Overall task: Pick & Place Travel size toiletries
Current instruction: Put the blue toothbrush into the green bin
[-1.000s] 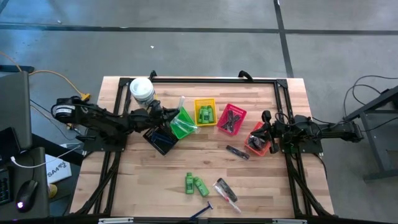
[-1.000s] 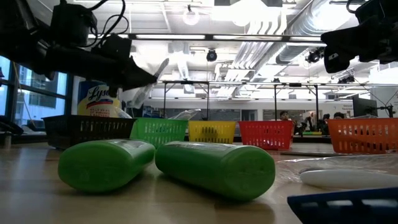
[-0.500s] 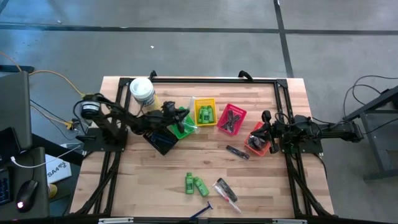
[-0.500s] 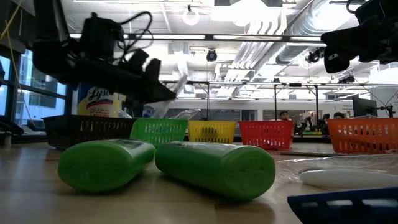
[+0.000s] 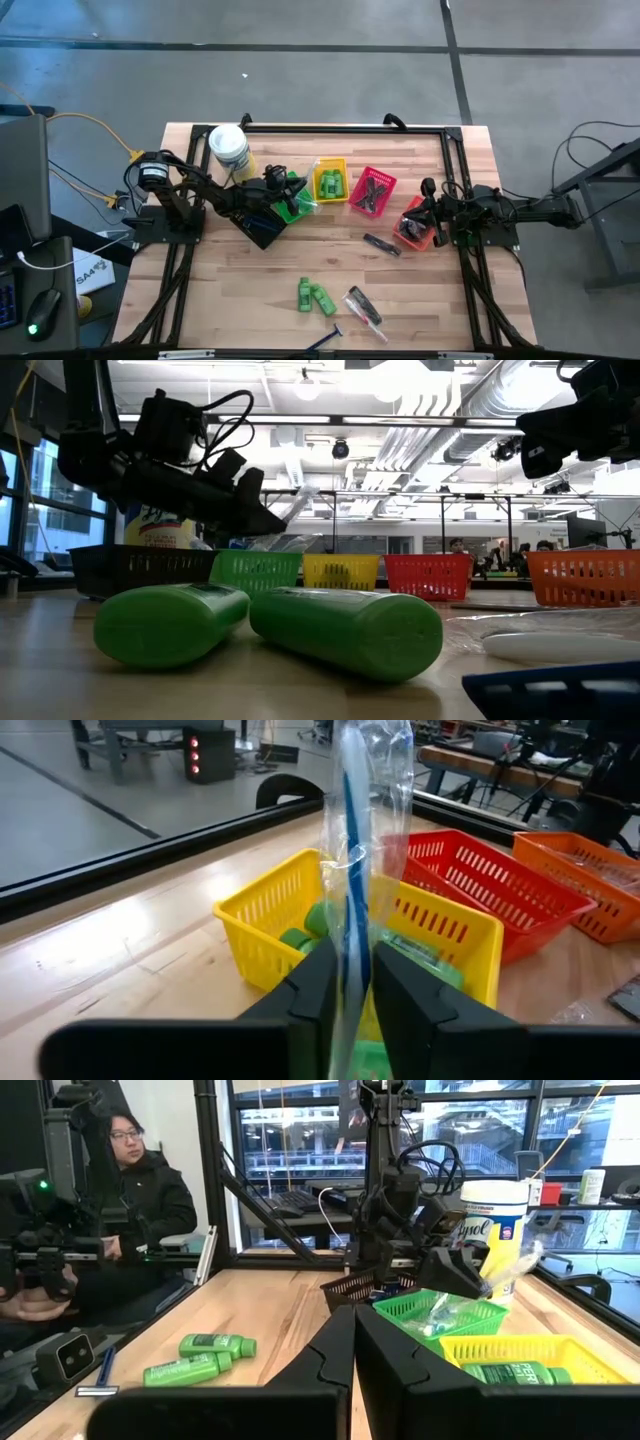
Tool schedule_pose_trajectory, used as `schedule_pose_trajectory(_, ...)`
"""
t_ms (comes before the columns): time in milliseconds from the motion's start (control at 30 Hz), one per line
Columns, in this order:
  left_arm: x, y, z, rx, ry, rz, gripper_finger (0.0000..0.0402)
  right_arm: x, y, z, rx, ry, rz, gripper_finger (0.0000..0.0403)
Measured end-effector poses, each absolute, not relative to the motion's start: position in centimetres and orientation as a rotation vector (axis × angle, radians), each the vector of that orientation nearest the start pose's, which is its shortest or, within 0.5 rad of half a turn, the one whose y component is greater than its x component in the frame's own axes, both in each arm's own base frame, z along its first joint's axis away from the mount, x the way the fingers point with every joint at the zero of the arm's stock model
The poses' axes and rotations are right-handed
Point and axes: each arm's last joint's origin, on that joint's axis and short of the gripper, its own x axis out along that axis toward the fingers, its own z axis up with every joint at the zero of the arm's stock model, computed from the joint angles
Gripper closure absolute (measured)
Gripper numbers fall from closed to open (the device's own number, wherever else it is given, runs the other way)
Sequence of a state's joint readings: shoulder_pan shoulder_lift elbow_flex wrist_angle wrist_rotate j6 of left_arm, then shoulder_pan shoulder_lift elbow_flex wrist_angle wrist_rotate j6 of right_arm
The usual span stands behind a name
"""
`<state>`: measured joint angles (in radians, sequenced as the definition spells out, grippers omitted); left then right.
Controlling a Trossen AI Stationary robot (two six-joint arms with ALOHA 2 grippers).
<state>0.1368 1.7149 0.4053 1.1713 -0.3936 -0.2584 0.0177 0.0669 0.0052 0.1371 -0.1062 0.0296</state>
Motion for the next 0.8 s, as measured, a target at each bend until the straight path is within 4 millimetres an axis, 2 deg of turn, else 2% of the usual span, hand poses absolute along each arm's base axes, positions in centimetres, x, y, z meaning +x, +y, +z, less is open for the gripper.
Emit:
schedule_pose_trajectory(200,26.8,4.8,12.9,-0.231,0.082,0.559,0.0285,10.1,0.5,17.3,0.027,-0.074,0.125,0.0398)
schedule_pose_trajectory(300,26.7,4.9,12.6,-0.231,0.108,0.575,0.0271,10.1,0.5,17.3,0.027,-0.074,0.125,0.0398)
schedule_pose_trajectory(567,26.7,4.9,12.5,-0.2,0.128,0.572,0.0274,10.1,0.5,17.3,0.027,-0.074,0.125,0.0398)
schedule_pose_trajectory(800,26.5,4.7,13.9,-0.158,0.118,0.498,0.0275,10.1,0.5,17.3,0.027,-0.074,0.125,0.0398)
